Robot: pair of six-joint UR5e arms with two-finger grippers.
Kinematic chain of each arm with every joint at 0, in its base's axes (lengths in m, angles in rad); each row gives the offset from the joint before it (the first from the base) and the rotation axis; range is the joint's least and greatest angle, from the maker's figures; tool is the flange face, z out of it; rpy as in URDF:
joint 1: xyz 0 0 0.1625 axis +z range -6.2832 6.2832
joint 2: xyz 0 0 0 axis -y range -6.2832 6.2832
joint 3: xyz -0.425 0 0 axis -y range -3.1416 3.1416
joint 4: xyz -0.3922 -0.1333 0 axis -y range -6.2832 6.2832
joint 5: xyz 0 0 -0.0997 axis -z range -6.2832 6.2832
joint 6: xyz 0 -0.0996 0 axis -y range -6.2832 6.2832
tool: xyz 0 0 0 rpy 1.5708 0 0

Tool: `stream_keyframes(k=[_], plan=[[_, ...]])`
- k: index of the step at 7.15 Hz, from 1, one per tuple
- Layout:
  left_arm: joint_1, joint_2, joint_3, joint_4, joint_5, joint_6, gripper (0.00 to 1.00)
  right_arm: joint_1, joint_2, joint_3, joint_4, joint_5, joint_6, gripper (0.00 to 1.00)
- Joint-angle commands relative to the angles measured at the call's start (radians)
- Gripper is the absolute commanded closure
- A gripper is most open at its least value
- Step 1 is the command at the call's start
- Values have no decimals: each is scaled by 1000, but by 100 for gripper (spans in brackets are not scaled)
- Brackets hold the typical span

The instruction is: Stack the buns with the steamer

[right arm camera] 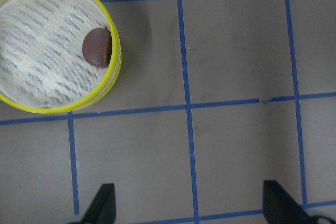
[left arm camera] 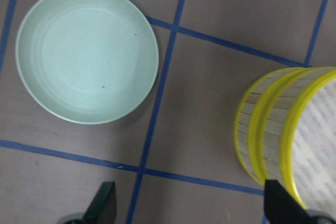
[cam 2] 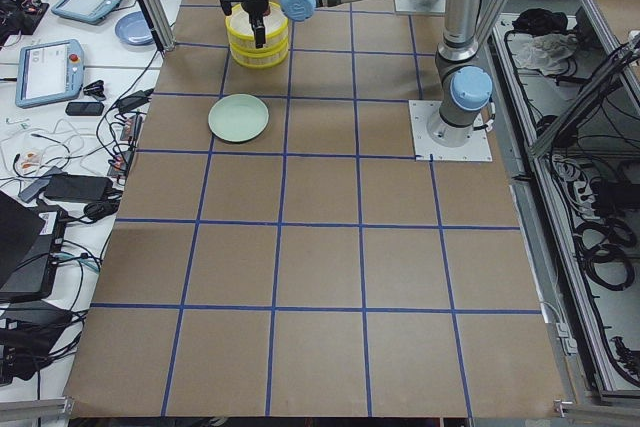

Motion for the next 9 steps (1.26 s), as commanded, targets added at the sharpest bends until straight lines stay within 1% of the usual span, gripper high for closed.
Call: stream_keyframes(k=[1, 2, 3, 4, 5, 6, 7, 9], plan=[[23, 77, 1, -120, 120, 115, 0, -39, -3, 10, 36, 6, -125, 0], [23, 115, 1, -168, 154, 130, 0, -100, -4, 11, 35, 9, -222, 0], [20, 143, 0, -184, 152, 132, 0, -136, -3, 12, 38, 12, -226, 0], [16, 164, 0, -196, 146, 132, 0, -134, -4, 15, 6, 12, -212, 1], [16, 180, -5, -196, 143, 132, 0, -133, -4, 23, -89, 11, -209, 1], [16, 184, -13, -196, 137, 132, 0, -131, -4, 23, -93, 14, -207, 1], [17, 184, -16, -196, 136, 132, 0, -131, -4, 24, -88, 47, -207, 0], [19, 188, -17, -196, 94, 130, 0, -131, -6, 56, -91, 57, -207, 1]])
